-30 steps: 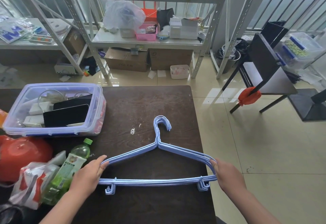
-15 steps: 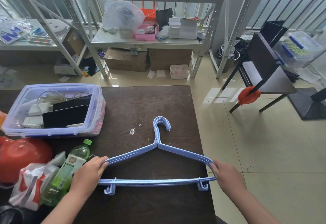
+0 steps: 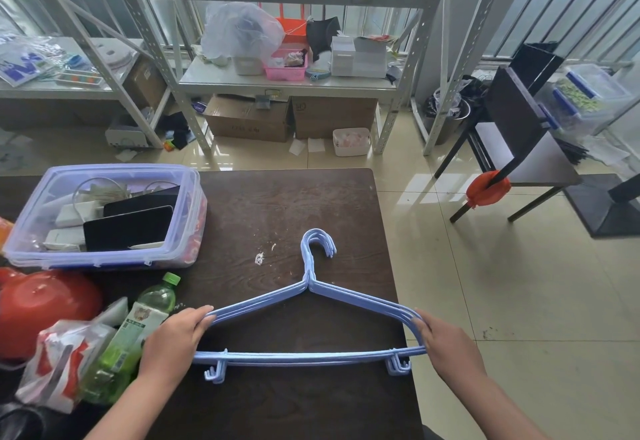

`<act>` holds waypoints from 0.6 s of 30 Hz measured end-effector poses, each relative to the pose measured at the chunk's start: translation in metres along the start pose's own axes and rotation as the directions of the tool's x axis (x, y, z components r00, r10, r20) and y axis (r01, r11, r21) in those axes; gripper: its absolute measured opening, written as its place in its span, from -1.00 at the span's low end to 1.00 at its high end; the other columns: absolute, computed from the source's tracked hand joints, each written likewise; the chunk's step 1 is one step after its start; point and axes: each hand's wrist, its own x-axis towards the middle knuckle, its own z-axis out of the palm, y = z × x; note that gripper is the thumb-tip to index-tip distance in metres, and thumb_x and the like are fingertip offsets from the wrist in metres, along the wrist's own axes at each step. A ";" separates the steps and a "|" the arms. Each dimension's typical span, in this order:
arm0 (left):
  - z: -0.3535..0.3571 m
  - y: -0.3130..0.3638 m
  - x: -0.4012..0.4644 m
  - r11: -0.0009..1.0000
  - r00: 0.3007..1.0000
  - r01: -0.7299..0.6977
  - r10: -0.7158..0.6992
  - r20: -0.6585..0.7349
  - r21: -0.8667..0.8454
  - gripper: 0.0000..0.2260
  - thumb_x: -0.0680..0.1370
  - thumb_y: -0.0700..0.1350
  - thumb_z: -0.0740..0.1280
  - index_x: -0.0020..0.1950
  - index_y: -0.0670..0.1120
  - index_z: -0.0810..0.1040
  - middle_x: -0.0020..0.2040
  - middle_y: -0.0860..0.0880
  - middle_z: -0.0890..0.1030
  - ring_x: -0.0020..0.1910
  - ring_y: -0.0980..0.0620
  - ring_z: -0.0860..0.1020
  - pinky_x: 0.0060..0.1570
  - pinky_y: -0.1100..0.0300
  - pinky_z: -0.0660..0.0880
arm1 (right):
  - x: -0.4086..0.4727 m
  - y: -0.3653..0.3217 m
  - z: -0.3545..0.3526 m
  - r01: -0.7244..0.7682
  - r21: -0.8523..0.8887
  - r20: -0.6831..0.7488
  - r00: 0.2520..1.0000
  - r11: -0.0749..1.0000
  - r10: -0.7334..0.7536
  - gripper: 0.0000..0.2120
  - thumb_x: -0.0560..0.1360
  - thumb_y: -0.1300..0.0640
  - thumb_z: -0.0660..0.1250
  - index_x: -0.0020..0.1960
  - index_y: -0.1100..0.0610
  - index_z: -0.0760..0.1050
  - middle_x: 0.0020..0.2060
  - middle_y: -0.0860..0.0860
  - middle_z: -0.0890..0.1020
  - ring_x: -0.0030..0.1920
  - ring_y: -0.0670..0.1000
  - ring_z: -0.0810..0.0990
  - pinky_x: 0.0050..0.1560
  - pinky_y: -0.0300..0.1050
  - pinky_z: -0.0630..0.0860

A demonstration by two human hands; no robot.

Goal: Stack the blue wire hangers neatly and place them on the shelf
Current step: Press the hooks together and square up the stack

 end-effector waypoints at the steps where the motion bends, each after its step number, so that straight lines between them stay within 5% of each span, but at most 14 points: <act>1: 0.000 0.001 -0.001 1.000 1.000 -0.004 0.004 -0.009 -0.004 -0.82 0.54 0.04 0.32 0.09 0.08 0.63 -0.07 0.10 0.66 -0.07 -0.02 0.63 -0.20 0.08 0.53 | -0.001 0.000 -0.001 -0.003 0.007 -0.010 1.000 1.000 0.003 -0.70 0.59 -0.15 0.00 0.17 -0.15 0.45 -0.17 0.00 0.66 -0.16 0.09 0.59 -0.23 -0.07 0.47; 5: -0.002 0.005 -0.002 1.000 1.000 0.005 -0.005 -0.014 0.000 -0.82 0.55 0.06 0.30 0.08 0.11 0.63 -0.06 0.12 0.65 -0.06 0.01 0.62 -0.21 0.12 0.52 | -0.004 0.002 0.000 -0.014 0.016 -0.032 0.999 1.000 0.015 -0.67 0.58 -0.16 -0.02 0.24 -0.20 0.42 -0.14 -0.02 0.66 -0.13 0.08 0.60 -0.21 -0.06 0.51; 12: -0.002 0.007 0.001 0.999 1.000 0.013 -0.014 0.023 0.041 -0.82 0.56 0.04 0.29 0.09 0.09 0.62 -0.07 0.09 0.65 -0.04 0.01 0.61 -0.20 0.10 0.53 | -0.007 0.004 0.004 -0.037 -0.005 0.024 0.999 0.999 0.037 -0.76 0.58 -0.12 0.04 -0.02 -0.14 0.48 -0.34 -0.03 0.59 -0.29 0.00 0.56 -0.32 -0.10 0.48; 18: -0.001 0.009 0.003 0.998 0.998 0.054 -0.055 0.021 0.040 -0.82 0.58 0.03 0.27 0.07 0.06 0.64 -0.04 0.03 0.69 -0.03 -0.07 0.62 -0.17 0.10 0.49 | -0.001 -0.002 -0.001 -0.038 -0.014 0.052 0.998 0.999 0.039 -0.75 0.59 -0.09 0.03 0.10 -0.19 0.47 -0.24 -0.03 0.62 -0.24 0.00 0.55 -0.30 -0.11 0.44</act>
